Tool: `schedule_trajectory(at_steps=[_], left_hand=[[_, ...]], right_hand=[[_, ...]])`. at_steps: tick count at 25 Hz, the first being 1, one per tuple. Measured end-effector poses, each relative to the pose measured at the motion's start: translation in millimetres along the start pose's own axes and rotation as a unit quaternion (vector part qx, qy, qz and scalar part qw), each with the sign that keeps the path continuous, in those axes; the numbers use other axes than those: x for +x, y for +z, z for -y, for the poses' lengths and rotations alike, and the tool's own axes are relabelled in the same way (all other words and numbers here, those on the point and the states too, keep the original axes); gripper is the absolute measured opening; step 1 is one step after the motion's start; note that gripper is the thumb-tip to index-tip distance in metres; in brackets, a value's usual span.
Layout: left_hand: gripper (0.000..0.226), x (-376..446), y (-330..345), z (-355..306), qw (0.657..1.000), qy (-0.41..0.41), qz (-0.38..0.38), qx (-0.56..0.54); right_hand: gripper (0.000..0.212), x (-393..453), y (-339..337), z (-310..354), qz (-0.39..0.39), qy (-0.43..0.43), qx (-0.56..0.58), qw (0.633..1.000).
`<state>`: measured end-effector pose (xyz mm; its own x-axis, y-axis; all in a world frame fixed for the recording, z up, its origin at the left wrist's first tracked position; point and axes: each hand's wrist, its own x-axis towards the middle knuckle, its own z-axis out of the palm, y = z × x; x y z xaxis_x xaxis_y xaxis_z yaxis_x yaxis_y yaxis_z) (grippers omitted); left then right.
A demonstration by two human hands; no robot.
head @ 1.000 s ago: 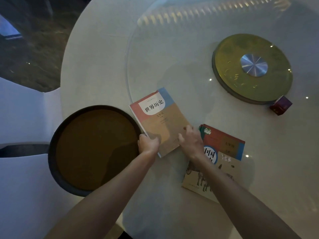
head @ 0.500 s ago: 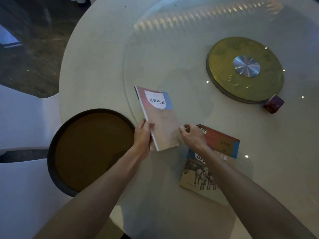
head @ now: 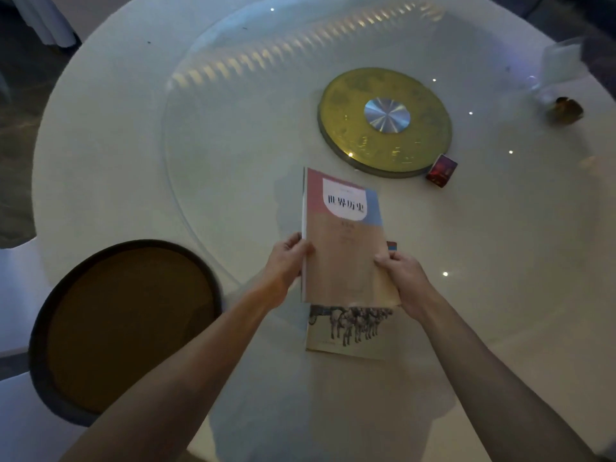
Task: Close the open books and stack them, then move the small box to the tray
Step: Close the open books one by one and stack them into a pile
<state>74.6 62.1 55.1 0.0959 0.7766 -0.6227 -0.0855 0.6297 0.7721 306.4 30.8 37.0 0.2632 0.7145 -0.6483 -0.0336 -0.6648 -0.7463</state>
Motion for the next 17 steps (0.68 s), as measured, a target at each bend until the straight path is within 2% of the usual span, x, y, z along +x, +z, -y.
schedule_trajectory(at_steps=[4, 8, 10, 12, 13, 15, 17], left_hand=[[0.015, -4, 11, 61, 0.978, -0.015, 0.001, 0.209], [0.016, -16, 13, 96, 0.953, -0.010, -0.057, 0.298], [0.032, -18, 14, 102, 0.931, 0.010, -0.086, 0.355], [0.052, -17, 13, 107, 0.893, 0.034, -0.098, 0.437], [0.056, -17, 13, 109, 0.887, 0.036, -0.089, 0.453], [0.047, -16, 13, 111, 0.900, 0.021, -0.043, 0.433], [0.039, -13, 11, 116, 0.903, 0.017, -0.035, 0.428]], right_hand=[[0.011, -16, -30, -55, -0.053, 0.005, -0.107, 0.993], [0.018, -26, -31, -96, -0.091, 0.001, -0.207, 0.974], [0.020, -32, -29, -104, -0.111, 0.002, -0.276, 0.955], [0.024, -32, -28, -109, -0.130, -0.024, -0.320, 0.938], [0.028, -29, -29, -111, -0.135, -0.039, -0.328, 0.934], [0.027, -23, -28, -110, -0.129, -0.057, -0.319, 0.937], [0.023, -18, -25, -105, -0.123, -0.058, -0.299, 0.944]])
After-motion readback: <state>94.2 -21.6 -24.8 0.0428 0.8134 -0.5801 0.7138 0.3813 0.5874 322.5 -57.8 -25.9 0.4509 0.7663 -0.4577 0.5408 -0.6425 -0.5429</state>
